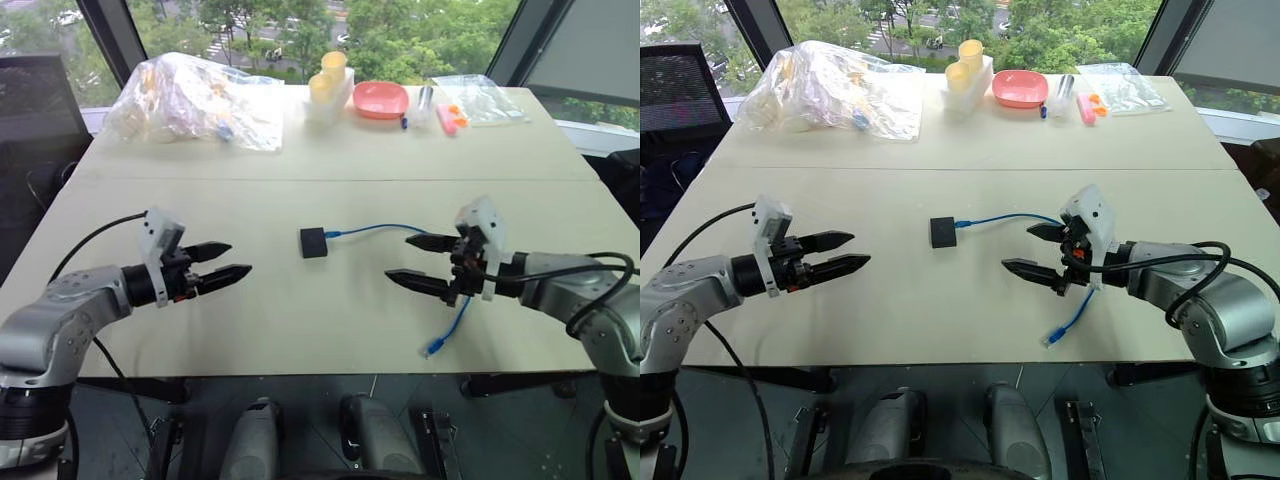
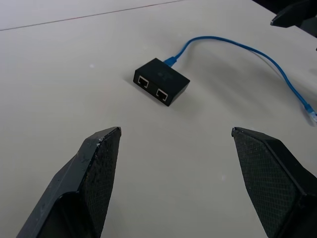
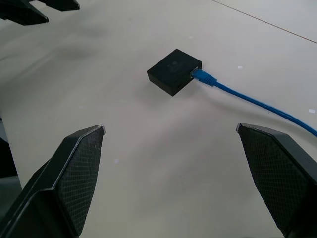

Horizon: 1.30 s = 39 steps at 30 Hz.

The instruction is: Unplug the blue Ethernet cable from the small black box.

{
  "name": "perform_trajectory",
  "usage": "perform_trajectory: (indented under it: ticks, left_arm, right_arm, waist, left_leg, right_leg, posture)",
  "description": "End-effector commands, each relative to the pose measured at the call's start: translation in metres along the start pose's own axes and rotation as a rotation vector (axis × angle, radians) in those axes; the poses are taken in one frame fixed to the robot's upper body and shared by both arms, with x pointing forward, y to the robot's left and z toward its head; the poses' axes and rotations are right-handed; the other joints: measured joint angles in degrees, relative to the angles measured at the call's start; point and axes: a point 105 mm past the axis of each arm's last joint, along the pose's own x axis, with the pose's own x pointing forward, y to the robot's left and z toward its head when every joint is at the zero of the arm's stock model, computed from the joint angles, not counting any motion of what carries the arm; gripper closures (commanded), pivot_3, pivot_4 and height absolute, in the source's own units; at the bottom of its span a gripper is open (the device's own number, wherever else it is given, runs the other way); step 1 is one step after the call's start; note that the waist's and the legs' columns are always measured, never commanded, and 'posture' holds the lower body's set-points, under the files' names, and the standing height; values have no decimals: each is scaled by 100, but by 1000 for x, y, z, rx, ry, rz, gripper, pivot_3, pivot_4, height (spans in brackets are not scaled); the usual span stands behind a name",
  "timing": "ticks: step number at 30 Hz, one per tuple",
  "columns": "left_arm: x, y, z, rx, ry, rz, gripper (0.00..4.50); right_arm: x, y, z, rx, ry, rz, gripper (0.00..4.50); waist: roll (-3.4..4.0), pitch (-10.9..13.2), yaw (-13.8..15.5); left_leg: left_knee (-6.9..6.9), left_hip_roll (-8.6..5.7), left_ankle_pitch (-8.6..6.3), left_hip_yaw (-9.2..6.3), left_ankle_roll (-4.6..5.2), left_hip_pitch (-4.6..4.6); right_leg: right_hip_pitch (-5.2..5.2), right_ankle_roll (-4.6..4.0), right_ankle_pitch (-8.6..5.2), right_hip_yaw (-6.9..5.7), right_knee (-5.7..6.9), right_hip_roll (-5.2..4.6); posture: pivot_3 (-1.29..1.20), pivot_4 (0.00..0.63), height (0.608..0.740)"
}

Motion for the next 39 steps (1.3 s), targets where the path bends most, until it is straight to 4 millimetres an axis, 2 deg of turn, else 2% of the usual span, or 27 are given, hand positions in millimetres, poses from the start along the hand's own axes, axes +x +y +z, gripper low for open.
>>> perform_trajectory:
  ticks: [1,5,16,20,26,33,39]
  left_arm:
    - [-3,3,16,57,-56,23,756]
    - [-6,10,21,80,-70,62,756]
    - [-5,10,28,97,-79,55,756]
    - [-5,15,32,119,-83,64,756]
    - [-7,33,48,176,-82,63,756]
    - [-5,36,55,201,-74,25,756]
    - [0,27,62,193,-96,-10,756]
  right_arm:
    - [0,-2,12,-59,-37,-14,36]
    - [2,-2,13,-65,-47,-18,36]
    - [3,-8,16,-79,-67,-45,36]
    - [6,-13,22,-101,-84,-64,36]
    - [16,-26,39,-138,-125,-101,36]
    - [21,-33,44,-173,-132,-117,36]
    - [70,-57,16,-400,45,-211,36]
  waist:
    - [0,0,0]
    - [0,0,-8]
    - [0,0,-3]
    - [0,0,-16]
    - [0,0,-9]
    - [0,0,-8]
    - [0,0,-62]
  left_leg:
    - [0,0,0,0,0,0]
    - [0,0,0,-1,0,0]
    - [0,0,0,0,0,1]
    - [1,-1,0,1,0,1]
    - [5,0,0,0,0,2]
    - [0,-1,-2,2,4,-2]
    - [9,0,-1,5,4,2]
  right_leg:
    - [0,0,0,0,0,0]
    - [0,0,0,-1,1,2]
    - [0,0,0,-1,3,2]
    - [1,1,1,0,4,2]
    - [1,-1,2,-1,8,9]
    - [0,6,-1,0,5,4]
    - [1,3,6,0,10,7]
  posture:
    - [0,150,740]
    - [0,150,740]
    - [0,150,740]
    - [0,150,740]
    - [0,150,740]
    - [0,150,740]
    - [0,150,740]
